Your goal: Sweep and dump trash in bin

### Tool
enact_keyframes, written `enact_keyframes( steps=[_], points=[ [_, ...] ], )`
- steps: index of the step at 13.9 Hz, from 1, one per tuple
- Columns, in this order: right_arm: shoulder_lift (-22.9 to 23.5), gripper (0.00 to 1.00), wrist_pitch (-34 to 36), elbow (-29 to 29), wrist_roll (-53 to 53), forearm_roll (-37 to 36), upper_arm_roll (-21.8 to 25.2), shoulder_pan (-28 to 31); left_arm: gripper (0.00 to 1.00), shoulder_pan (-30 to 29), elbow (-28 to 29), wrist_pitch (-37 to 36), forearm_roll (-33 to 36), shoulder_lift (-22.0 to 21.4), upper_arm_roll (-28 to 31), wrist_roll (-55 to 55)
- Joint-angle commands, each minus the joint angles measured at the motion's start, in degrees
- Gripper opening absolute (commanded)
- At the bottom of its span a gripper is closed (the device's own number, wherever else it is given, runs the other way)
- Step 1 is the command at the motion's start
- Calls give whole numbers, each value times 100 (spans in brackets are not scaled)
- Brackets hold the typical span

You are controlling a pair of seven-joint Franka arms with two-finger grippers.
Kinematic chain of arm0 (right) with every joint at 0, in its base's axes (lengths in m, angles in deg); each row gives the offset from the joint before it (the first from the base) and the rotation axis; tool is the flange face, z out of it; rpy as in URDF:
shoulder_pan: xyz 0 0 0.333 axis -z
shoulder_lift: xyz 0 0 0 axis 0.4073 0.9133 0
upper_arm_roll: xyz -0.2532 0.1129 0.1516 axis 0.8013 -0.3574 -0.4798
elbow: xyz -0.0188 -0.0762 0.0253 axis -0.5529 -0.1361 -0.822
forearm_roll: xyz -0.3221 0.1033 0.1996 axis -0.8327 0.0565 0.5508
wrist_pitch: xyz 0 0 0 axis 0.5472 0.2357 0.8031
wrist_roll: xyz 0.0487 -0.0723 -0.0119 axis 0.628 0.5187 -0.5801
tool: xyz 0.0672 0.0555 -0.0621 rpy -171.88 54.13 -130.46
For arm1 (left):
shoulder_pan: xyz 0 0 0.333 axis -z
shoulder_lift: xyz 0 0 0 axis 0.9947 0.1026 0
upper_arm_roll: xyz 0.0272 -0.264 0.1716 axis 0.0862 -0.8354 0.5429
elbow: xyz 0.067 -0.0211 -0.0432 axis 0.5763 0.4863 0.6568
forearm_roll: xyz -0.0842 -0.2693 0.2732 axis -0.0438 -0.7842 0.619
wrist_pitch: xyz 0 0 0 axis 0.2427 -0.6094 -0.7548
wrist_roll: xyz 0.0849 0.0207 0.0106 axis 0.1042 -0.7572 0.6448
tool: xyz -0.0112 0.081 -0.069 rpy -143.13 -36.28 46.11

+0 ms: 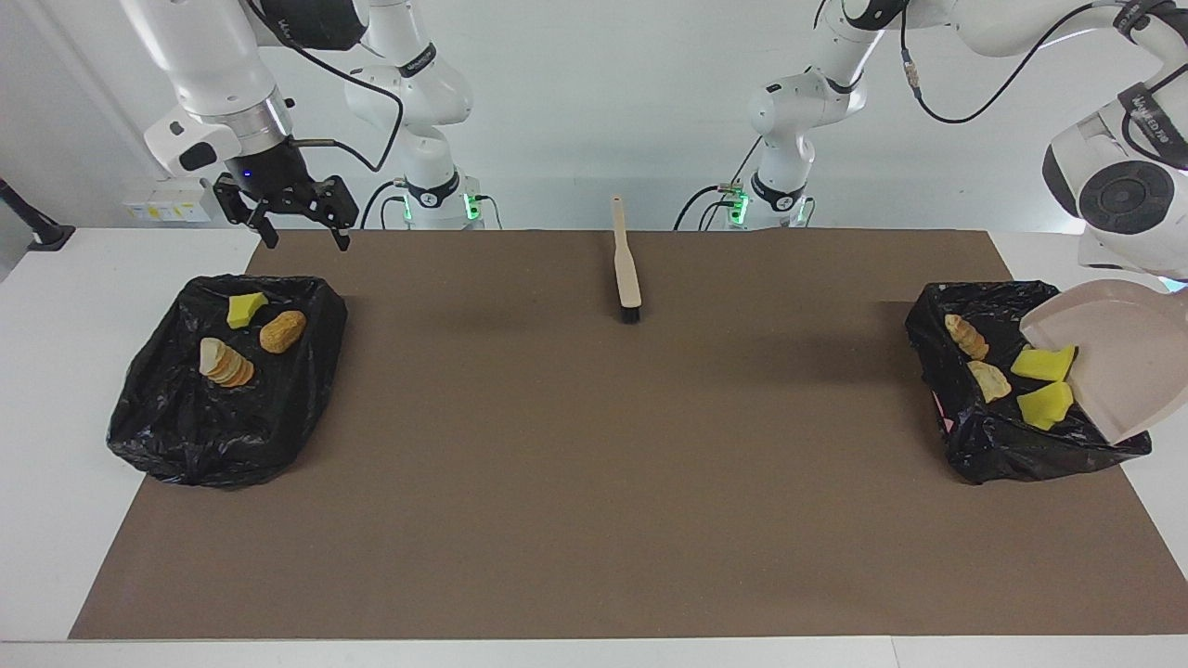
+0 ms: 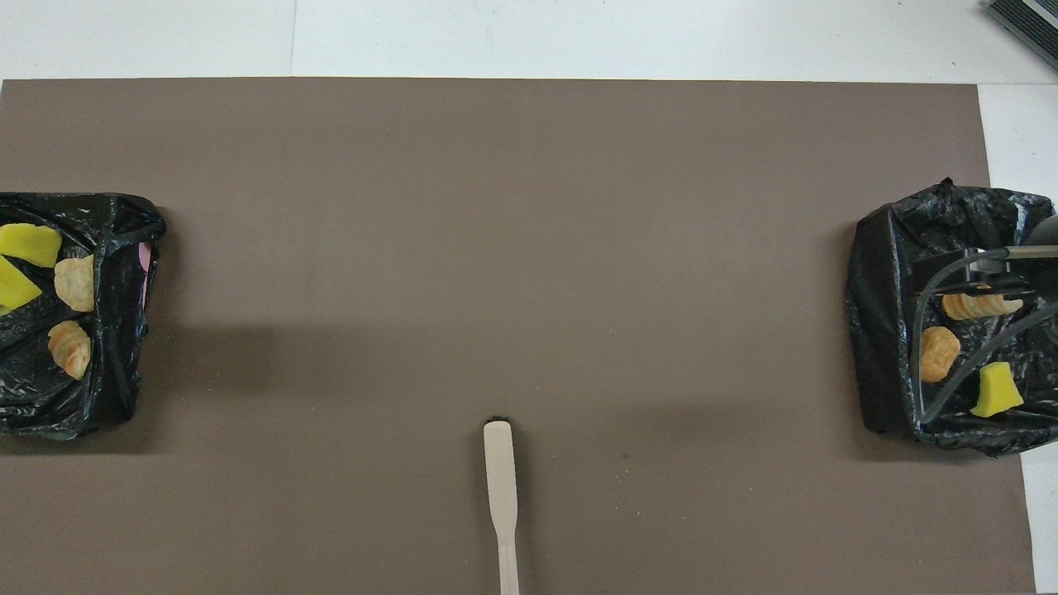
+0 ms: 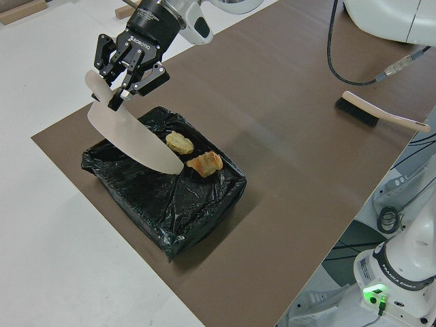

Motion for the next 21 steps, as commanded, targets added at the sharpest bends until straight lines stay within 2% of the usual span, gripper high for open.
enact_keyframes(
  steps=[1,4,6,8,10,12,15,21],
  points=[
    [-135,100,172,-106,121,76,-38,62,0,244,39,41,106,-286,34,216],
    [-266,100,181,-299,331,128,-38,115,0,324,48,93,247,-322,16,778],
    [-293,100,155,-326,376,120,-38,115,0,298,13,128,-7,-348,7,814],
    [-259,100,155,-274,332,120,-38,106,0,272,12,137,-883,-427,60,805],
    [-249,100,137,-265,297,120,-56,89,0,324,12,59,-1368,-524,16,840],
    [-249,100,137,-265,297,120,-47,97,0,324,12,32,-2393,-673,42,954],
    [-249,100,137,-265,297,120,-47,97,0,324,13,-195,-3135,-770,34,1077],
    [-241,100,137,-265,297,120,-47,97,0,824,284,-794,-4506,-954,-37,3166]
  ],
)
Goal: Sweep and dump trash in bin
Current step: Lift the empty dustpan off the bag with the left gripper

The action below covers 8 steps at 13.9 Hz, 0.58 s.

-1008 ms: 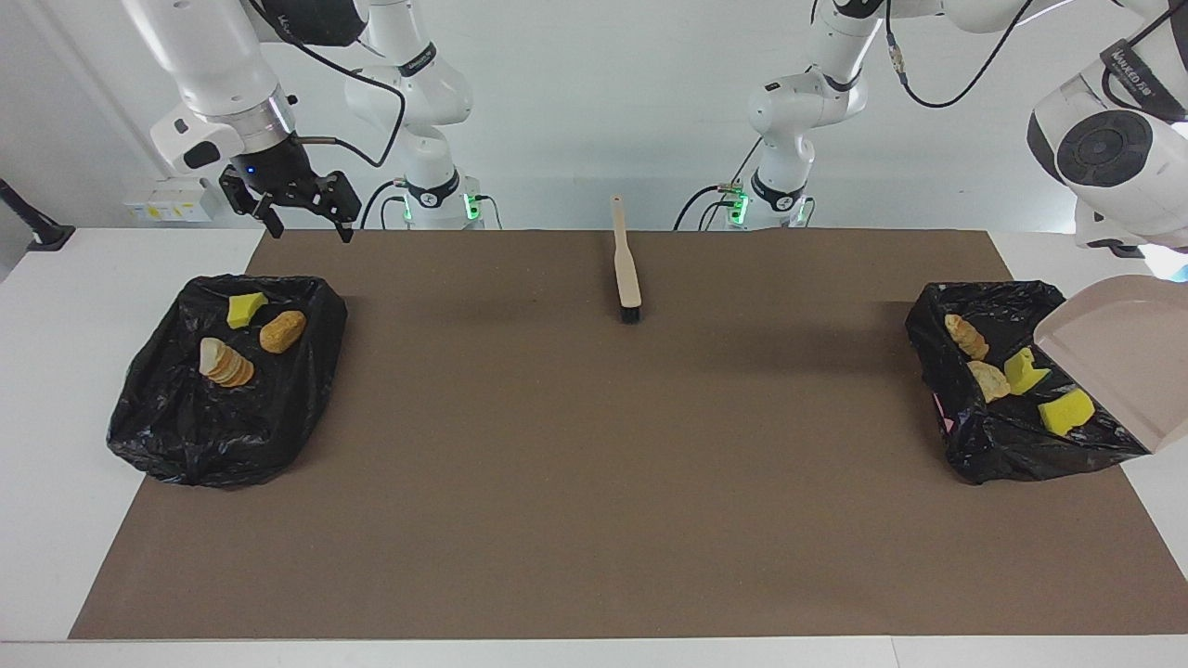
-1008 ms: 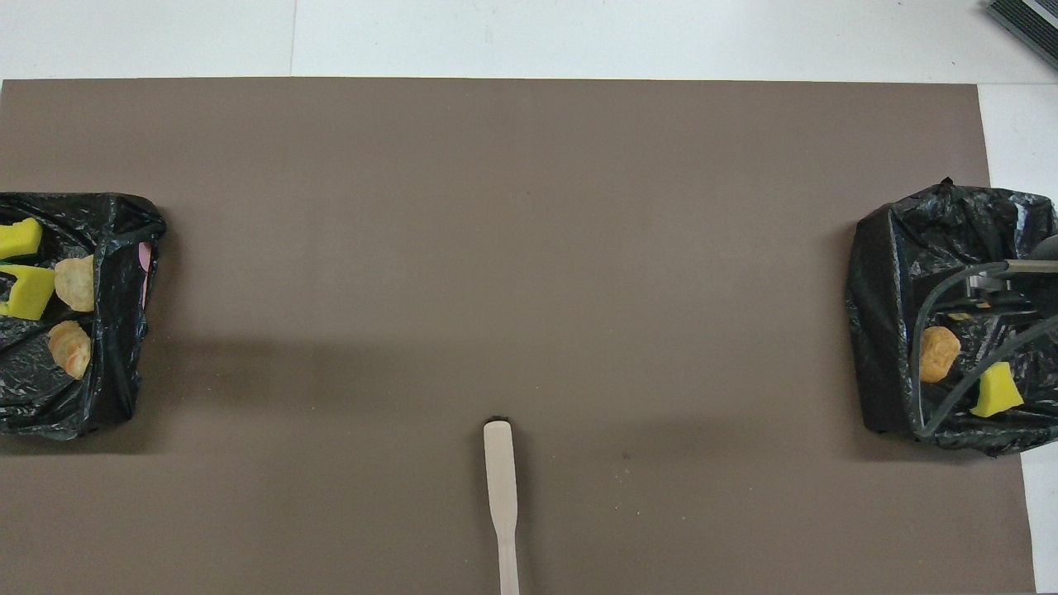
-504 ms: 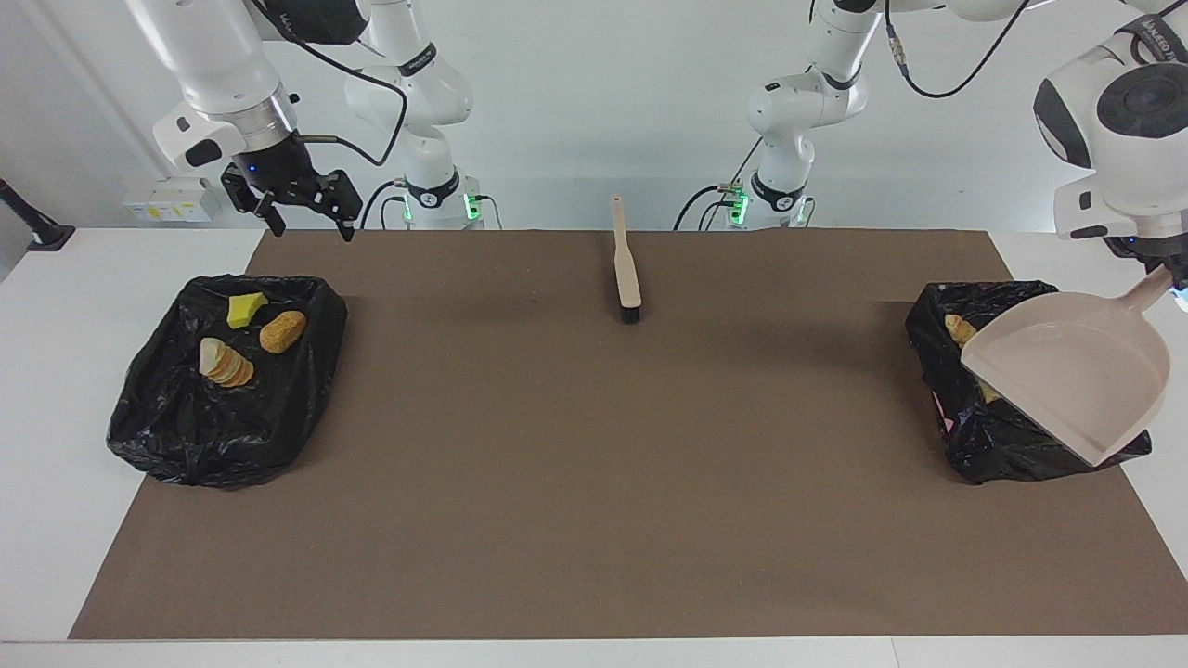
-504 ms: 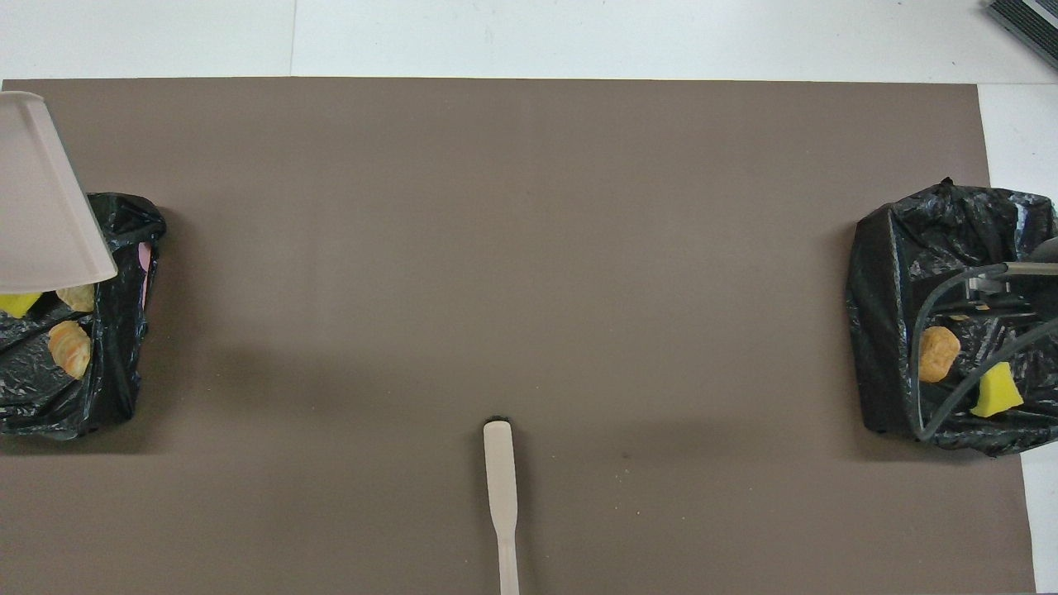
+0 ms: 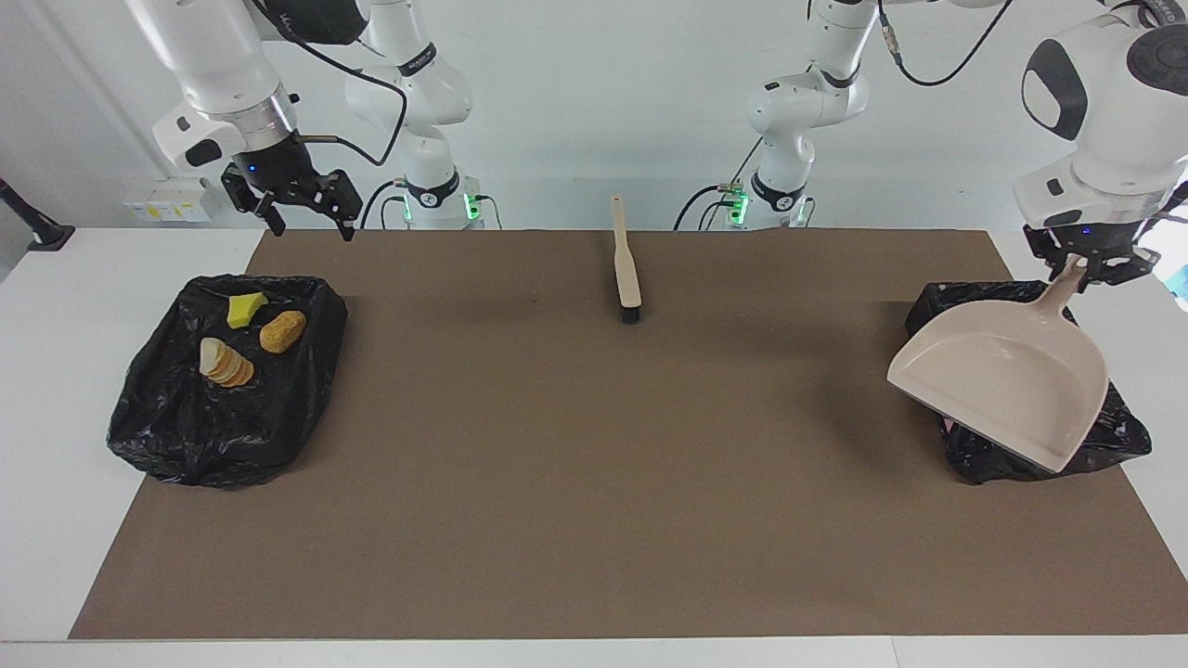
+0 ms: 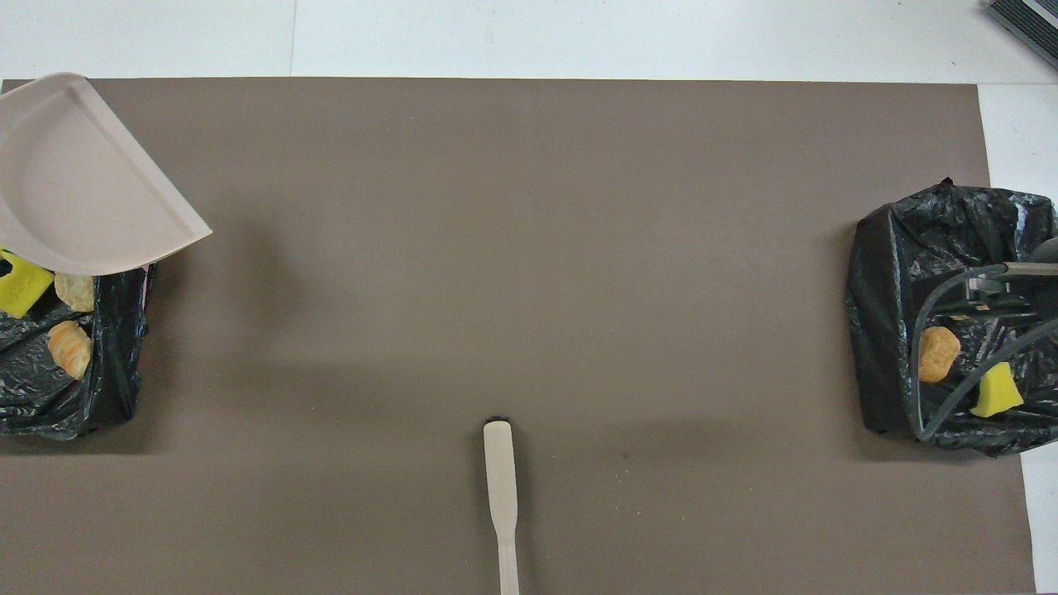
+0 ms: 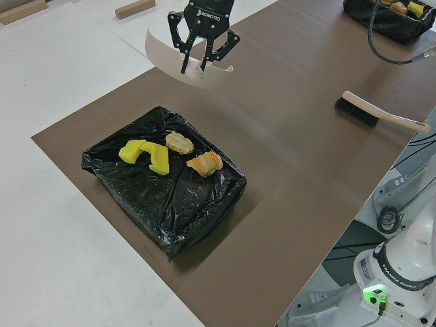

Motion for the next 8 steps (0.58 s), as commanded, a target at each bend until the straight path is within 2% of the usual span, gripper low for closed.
enact_keyframes(
  steps=[1,8],
  points=[
    [-117,100,-25,-130,23,101,-47,91,0,454,378,-127,-538,-273,66,1086],
    [-117,100,-25,-130,23,101,-47,91,0,1745,713,57,-1620,-221,66,3969]
  ],
)
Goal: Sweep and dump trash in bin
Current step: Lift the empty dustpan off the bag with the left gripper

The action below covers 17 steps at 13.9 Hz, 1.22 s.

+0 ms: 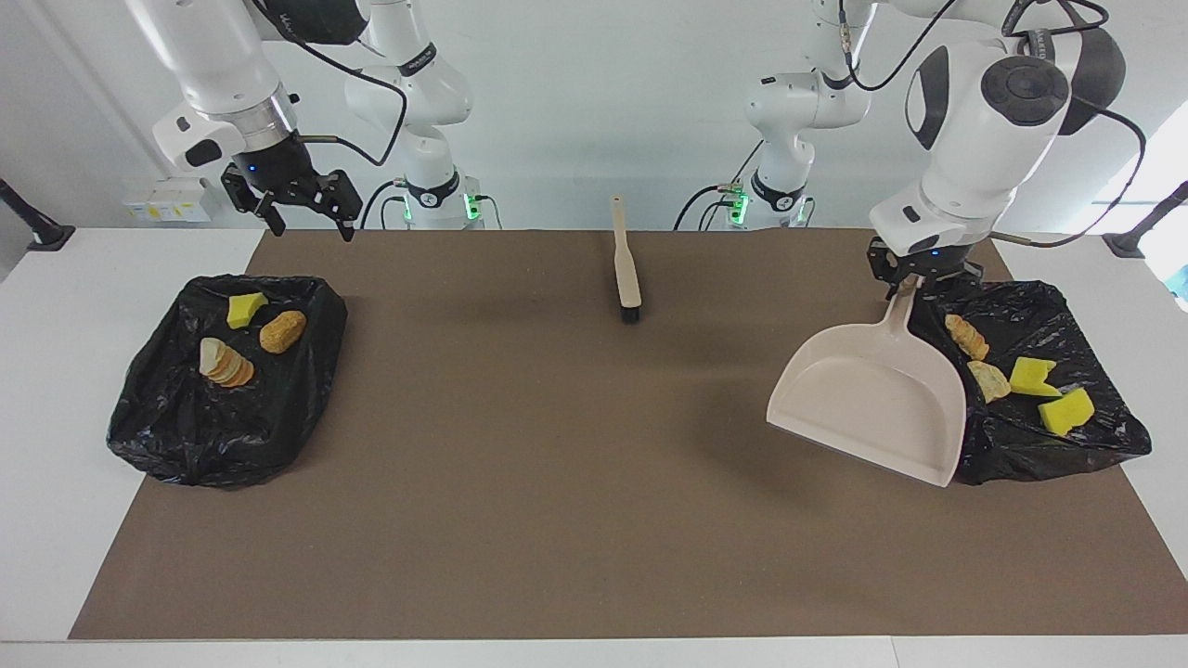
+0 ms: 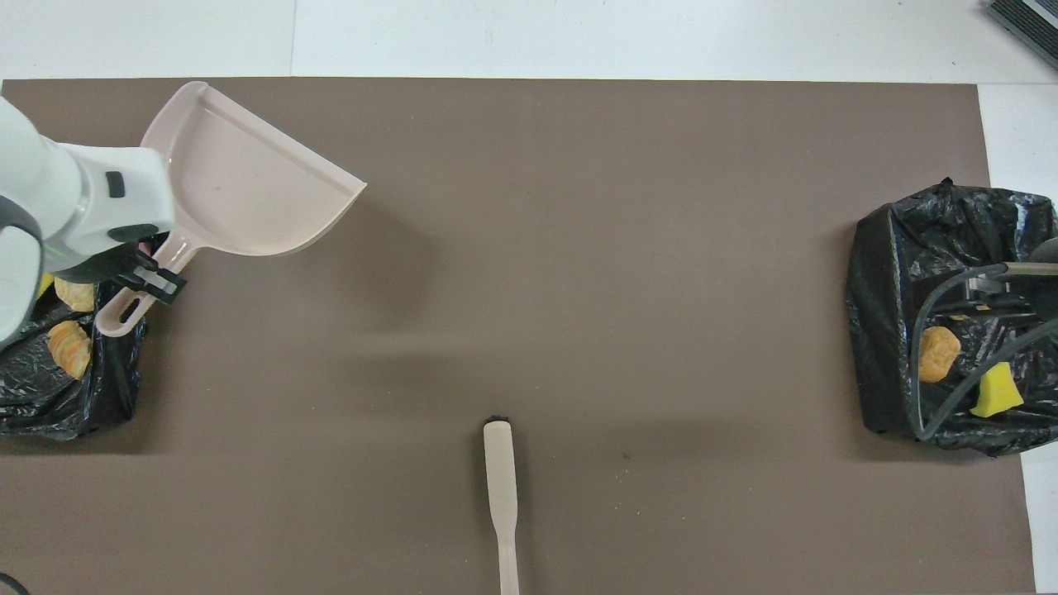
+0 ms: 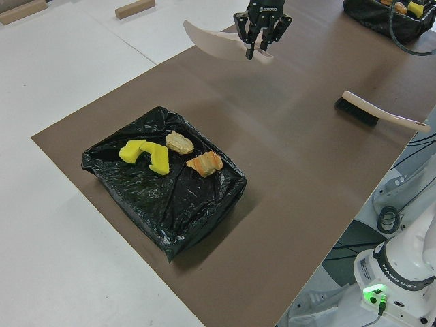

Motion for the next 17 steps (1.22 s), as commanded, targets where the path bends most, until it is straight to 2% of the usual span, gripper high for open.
enact_keyframes(
  steps=[1,3,5,6,9,12,15,17],
  points=[
    [-117,100,-25,-129,23,101,-47,91,0,691,313,309,-277,-108,113,1303],
    [-117,100,-25,-129,23,101,-56,91,0,1088,523,800,-566,-72,113,2176],
    [-117,100,-25,-129,23,101,-47,91,0,1290,682,1092,-953,-20,113,2417],
    [-117,100,-25,-129,23,101,-56,91,0,1474,665,1215,-1111,190,113,2461],
    [-117,100,-25,-129,23,109,-56,91,0,2168,639,2031,-1289,787,113,3688],
    [-117,100,-25,-129,23,101,-47,91,0,2284,639,2532,-1534,1061,113,3753],
    [-117,100,-25,-129,23,101,-47,91,0,2407,700,2736,-1561,1228,113,3744],
    [-117,100,-25,-129,23,101,-47,91,0,2573,883,3068,-1579,1282,113,4041]
  ],
)
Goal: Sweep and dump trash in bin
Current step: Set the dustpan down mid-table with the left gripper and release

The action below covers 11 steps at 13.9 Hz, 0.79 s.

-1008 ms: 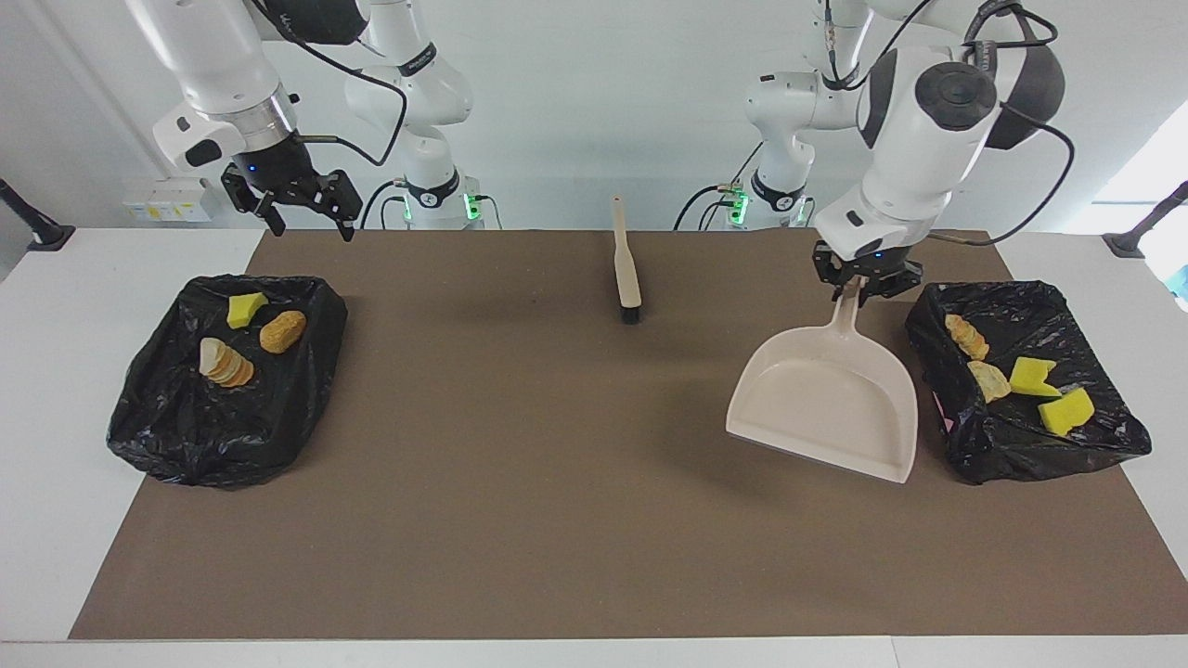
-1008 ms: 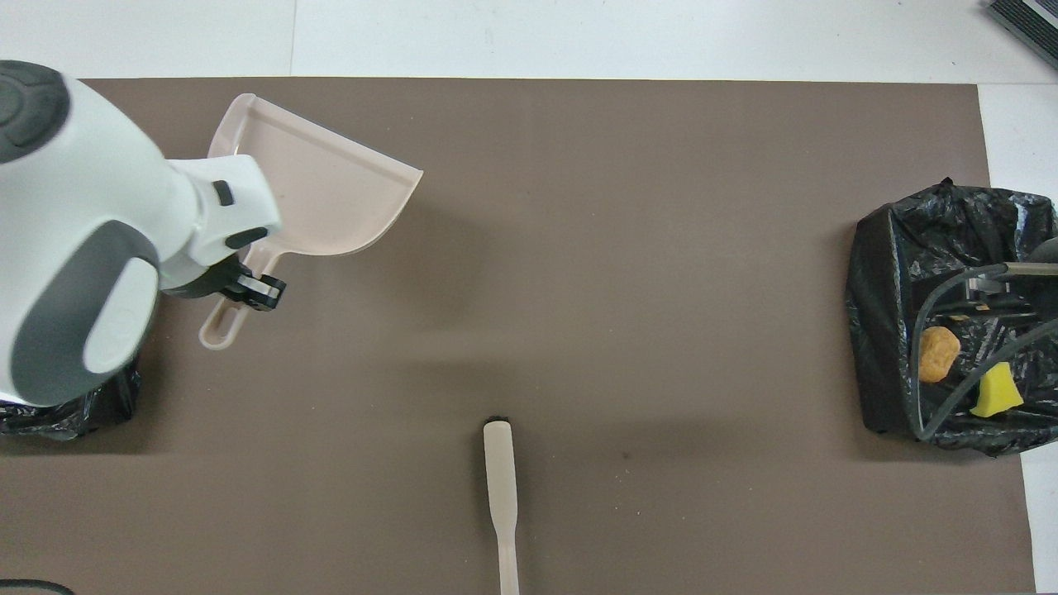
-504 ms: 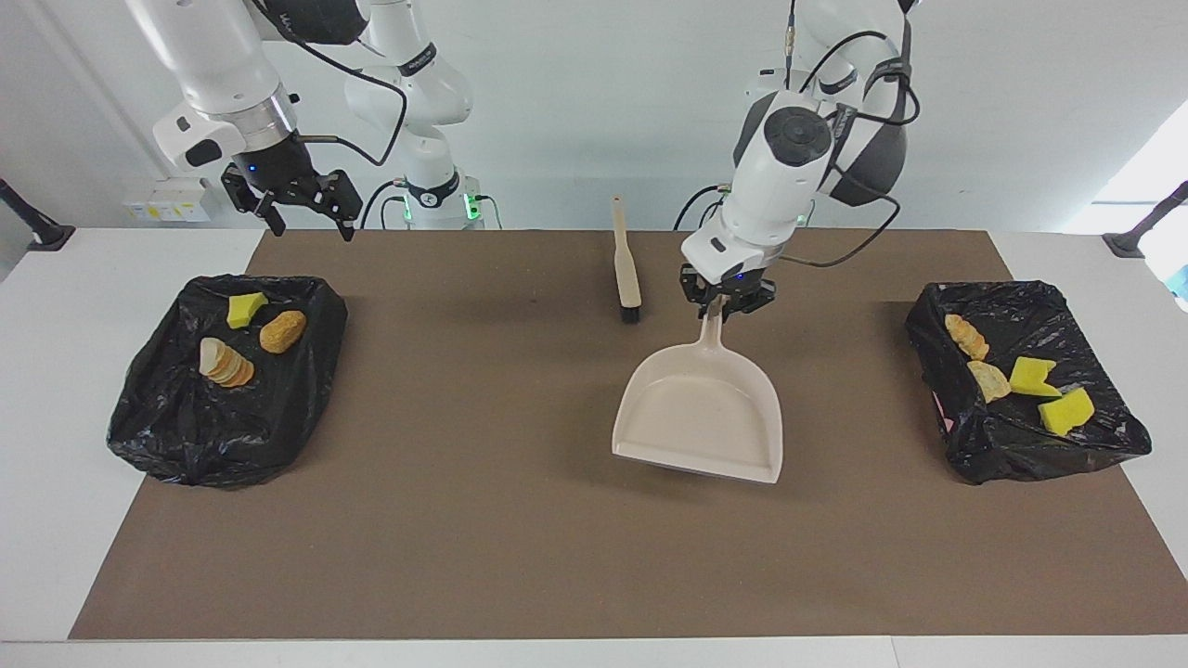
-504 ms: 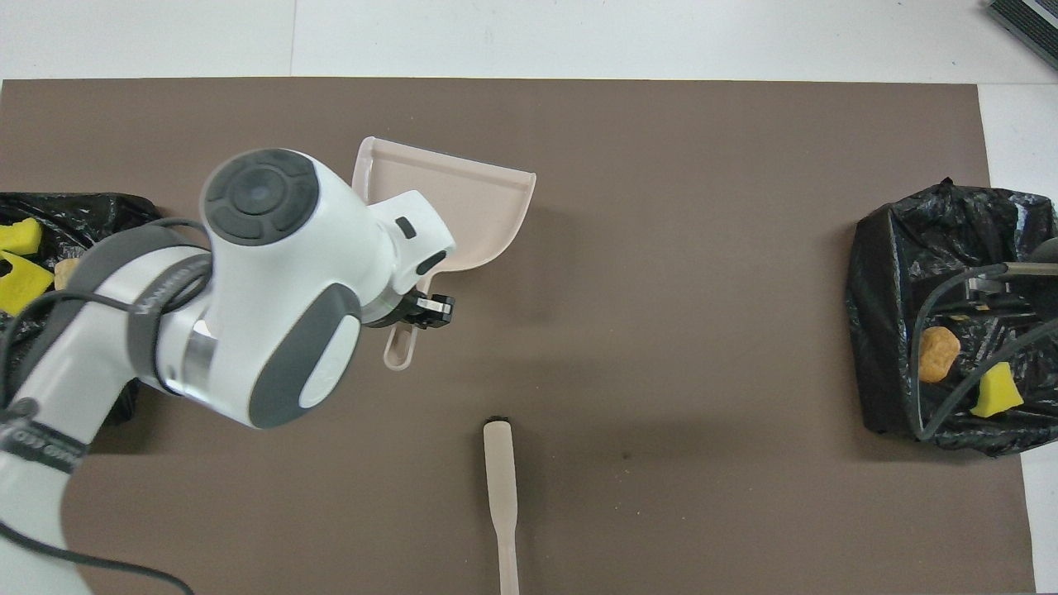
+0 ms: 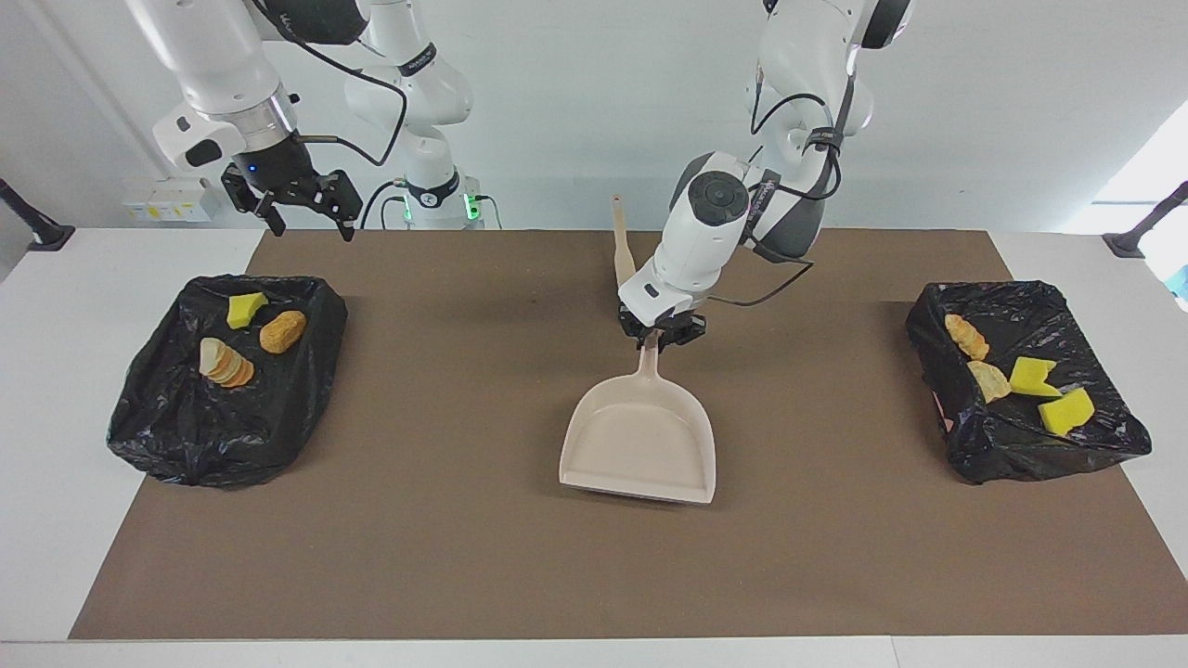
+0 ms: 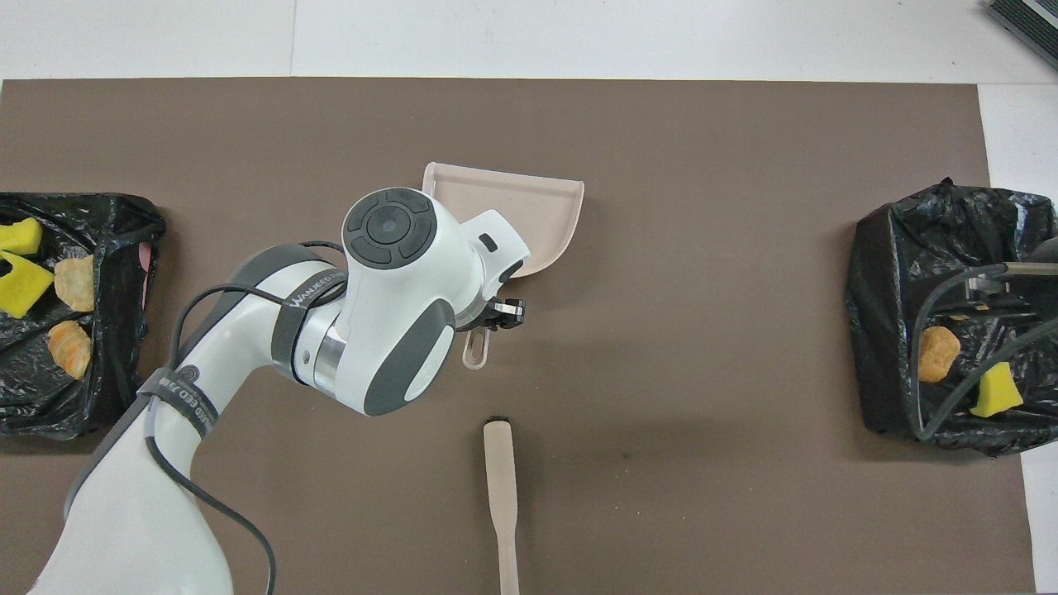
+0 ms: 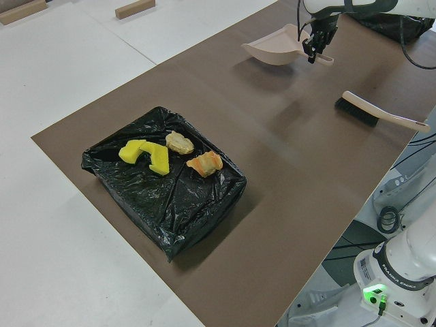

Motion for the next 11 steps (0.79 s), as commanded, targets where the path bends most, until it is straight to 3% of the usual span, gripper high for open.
enact_keyframes(
  steps=[1,4,11],
  points=[
    [-117,100,-25,-129,23,100,-56,91,0,269,280,518,-101,-28,113,441],
    [-117,100,-25,-129,23,100,-56,91,0,497,316,799,-101,173,122,1118],
    [-117,100,-25,-129,23,100,-47,91,0,436,316,766,-83,210,122,979]
  ],
)
